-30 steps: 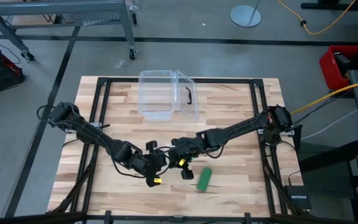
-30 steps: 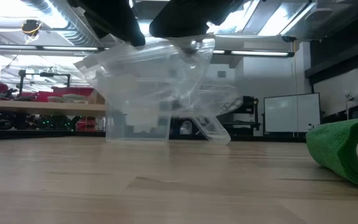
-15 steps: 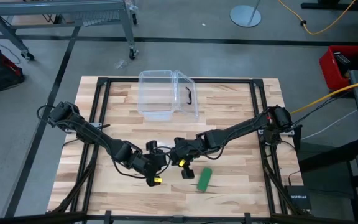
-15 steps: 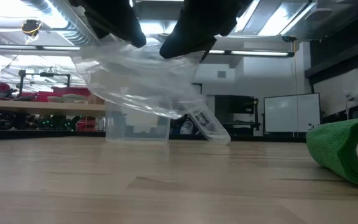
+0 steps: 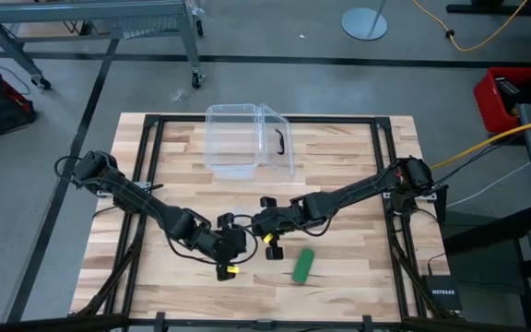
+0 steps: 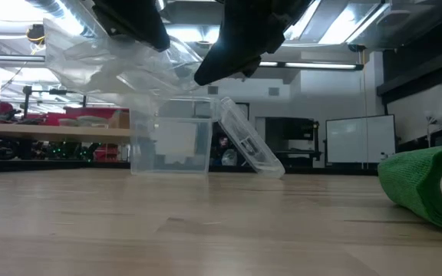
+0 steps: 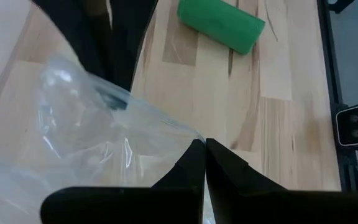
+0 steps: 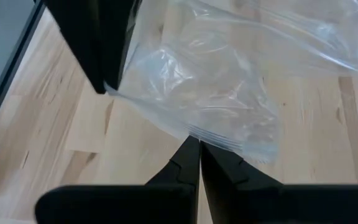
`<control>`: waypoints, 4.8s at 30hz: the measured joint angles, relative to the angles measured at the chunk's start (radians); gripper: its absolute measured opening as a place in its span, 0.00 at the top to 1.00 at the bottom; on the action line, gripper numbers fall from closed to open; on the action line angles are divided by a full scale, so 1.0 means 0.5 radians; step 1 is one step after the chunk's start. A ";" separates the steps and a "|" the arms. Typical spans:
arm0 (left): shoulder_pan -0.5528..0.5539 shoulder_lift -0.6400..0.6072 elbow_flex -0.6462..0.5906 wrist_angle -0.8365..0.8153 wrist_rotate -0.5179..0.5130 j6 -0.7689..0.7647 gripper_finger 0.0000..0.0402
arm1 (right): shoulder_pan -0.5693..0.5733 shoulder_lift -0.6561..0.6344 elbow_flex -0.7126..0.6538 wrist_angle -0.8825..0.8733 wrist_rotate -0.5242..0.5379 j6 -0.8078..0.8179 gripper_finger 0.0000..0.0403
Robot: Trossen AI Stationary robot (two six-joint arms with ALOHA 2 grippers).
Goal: Roll bandage
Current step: Prepare the transparent zip bag
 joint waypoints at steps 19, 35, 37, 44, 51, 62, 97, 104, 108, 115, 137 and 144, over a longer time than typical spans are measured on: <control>-0.011 0.000 0.000 0.118 0.111 -0.060 1.00 | 0.002 0.000 -0.001 0.209 -0.055 -0.028 0.91; -0.013 0.000 0.000 0.126 0.133 -0.081 1.00 | 0.002 0.000 -0.001 0.246 -0.154 0.198 0.58; -0.014 0.000 0.000 0.136 0.133 -0.071 1.00 | 0.002 0.000 -0.001 0.293 -0.159 0.246 0.58; -0.016 0.000 0.000 0.140 0.133 -0.057 1.00 | 0.000 0.000 -0.001 0.428 -0.206 0.606 0.58; -0.029 0.000 0.000 0.133 0.132 -0.055 1.00 | -0.001 0.000 -0.001 0.241 -0.214 0.926 0.58; -0.112 0.000 0.000 0.138 0.122 0.061 1.00 | 0.000 0.000 -0.001 0.351 -0.293 1.241 0.58; -0.153 -0.509 0.000 -0.220 0.756 -0.822 1.00 | 0.135 -0.004 0.238 0.246 -0.651 -0.183 0.58; -0.153 -0.500 -0.001 -0.177 0.768 -0.840 1.00 | 0.219 -0.005 0.491 0.009 -0.178 -0.474 0.58; -0.153 -0.497 -0.001 -0.171 0.768 -0.855 1.00 | 0.226 -0.007 0.533 0.007 -0.076 -0.579 0.58; -0.153 -0.488 -0.001 -0.129 0.768 -0.818 1.00 | 0.224 0.011 0.535 0.055 -0.070 -0.598 0.58; -0.060 -0.488 -0.002 -0.017 0.759 -0.698 1.00 | 0.224 0.085 0.536 0.228 -0.158 -0.644 0.87; -0.062 -0.488 -0.002 -0.021 0.759 -0.708 1.00 | 0.224 0.135 0.533 0.218 -0.159 -0.644 0.88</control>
